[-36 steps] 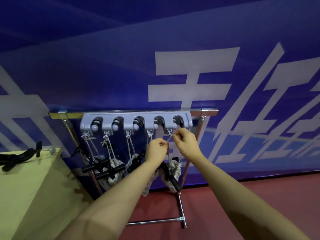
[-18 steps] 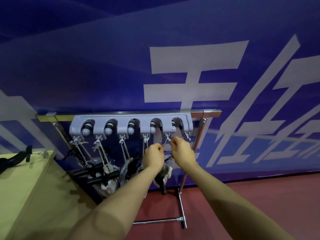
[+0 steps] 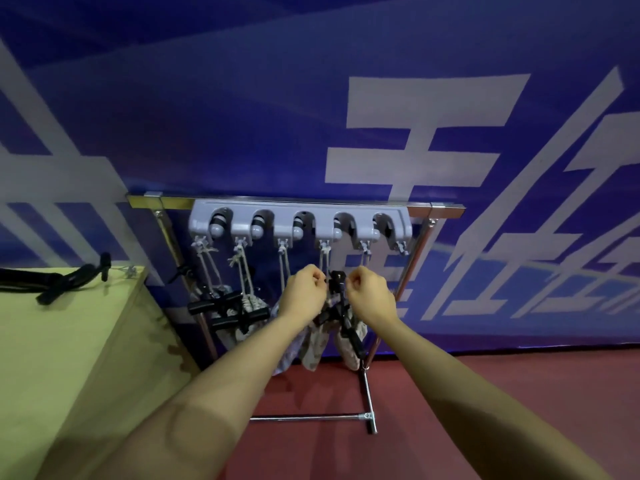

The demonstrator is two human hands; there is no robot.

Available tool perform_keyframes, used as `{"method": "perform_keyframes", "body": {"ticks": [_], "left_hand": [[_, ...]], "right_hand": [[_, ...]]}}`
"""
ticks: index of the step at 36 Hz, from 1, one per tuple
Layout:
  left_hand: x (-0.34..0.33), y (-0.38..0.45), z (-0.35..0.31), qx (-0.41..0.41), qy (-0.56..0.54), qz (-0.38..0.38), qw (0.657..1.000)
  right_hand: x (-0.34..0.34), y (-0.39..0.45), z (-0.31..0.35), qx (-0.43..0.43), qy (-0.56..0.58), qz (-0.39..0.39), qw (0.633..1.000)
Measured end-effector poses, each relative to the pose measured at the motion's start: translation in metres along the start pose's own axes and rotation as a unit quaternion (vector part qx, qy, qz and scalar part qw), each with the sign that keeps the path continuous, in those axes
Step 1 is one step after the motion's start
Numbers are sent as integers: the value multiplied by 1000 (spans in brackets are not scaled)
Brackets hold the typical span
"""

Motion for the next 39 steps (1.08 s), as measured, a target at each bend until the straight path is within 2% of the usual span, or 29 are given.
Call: {"method": "perform_keyframes", "body": {"ticks": [12, 17, 22, 31, 39], "left_hand": [[145, -58, 110, 20, -34, -42, 998], [206, -70, 186, 47, -47, -69, 995], [260, -91, 219, 54, -55, -95, 992], [350, -113, 308, 124, -86, -154, 976], [396, -108, 374, 196, -91, -183, 959]], "right_hand": [[-82, -61, 134, 83, 53, 64, 993], [-134, -88, 199, 115, 51, 102, 987], [-169, -102, 252, 137, 34, 118, 983], [-245, -115, 357, 189, 12, 203, 961], [-321, -105, 411, 237, 10, 259, 936]]}}
Point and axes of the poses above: each hand's wrist, its own y-axis towards the middle knuckle, its own x-axis out of the back of the hand, z = x × y, the point moved 5 cm from there along y, towards the middle knuckle, and after that the axes turned 5 degrees about x, right-handed, at the moved point
